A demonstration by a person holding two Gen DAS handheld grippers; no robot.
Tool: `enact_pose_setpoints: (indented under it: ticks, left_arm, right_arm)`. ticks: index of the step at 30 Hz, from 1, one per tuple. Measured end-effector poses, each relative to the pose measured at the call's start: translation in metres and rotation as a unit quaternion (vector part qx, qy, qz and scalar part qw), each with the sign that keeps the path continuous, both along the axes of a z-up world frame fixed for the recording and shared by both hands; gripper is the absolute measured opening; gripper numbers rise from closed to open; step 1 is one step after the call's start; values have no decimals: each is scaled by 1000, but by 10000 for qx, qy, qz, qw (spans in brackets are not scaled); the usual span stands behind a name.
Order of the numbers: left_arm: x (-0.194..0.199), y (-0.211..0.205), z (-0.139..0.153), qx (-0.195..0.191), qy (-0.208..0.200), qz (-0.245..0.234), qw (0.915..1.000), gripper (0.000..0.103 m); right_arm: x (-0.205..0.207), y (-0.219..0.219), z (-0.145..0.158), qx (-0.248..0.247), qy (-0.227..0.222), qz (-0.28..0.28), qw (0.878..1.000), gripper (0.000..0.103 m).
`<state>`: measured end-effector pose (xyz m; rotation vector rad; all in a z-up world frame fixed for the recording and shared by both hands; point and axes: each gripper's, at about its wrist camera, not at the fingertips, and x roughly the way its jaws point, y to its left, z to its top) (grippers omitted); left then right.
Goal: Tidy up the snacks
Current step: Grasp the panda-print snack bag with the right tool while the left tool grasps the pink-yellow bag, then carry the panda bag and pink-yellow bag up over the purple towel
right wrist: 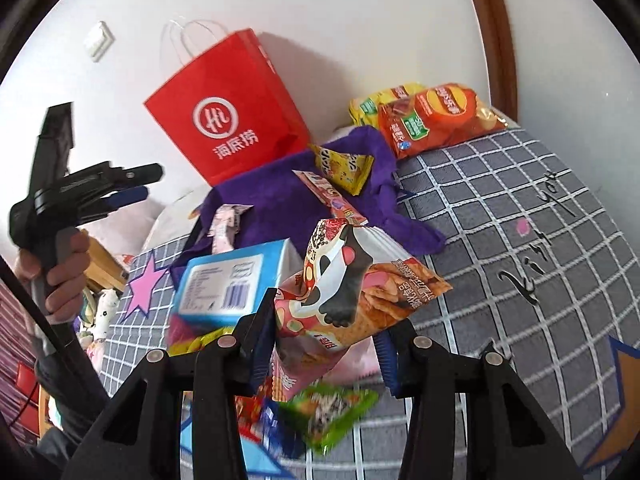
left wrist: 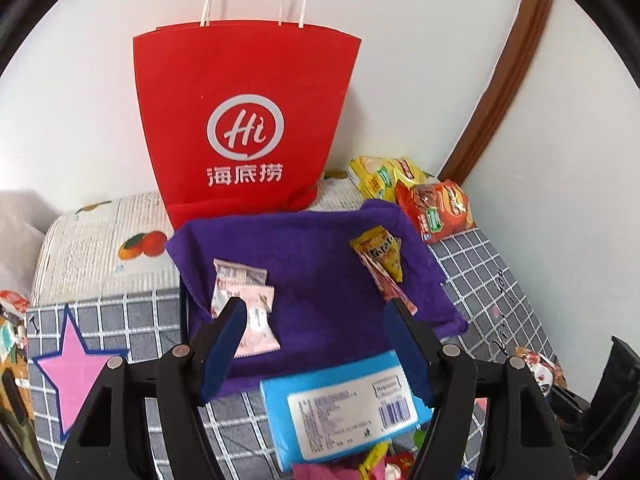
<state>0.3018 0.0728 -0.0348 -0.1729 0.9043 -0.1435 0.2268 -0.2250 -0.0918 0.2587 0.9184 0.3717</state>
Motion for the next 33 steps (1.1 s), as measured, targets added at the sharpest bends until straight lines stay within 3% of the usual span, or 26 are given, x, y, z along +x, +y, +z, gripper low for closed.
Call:
enact_pose_setpoints:
  ticks: [7, 19, 22, 33]
  left_arm:
    - [-37, 2, -14, -210, 206, 40, 9996, 69]
    - [-100, -5, -75, -387, 826, -40, 9958, 70]
    - [-109, -11, -81, -547, 816, -123, 9951, 70]
    - [-112, -38, -110, -33, 1037, -143, 9945, 70]
  right_arm:
    - [-35, -3, 11, 59, -216, 113, 9997, 44]
    - [-58, -2, -17, 277, 160, 210, 9993, 44]
    - [-63, -5, -20, 287, 219, 180, 9992, 44]
    - [-79, -23, -26, 282, 319, 26, 9991, 44]
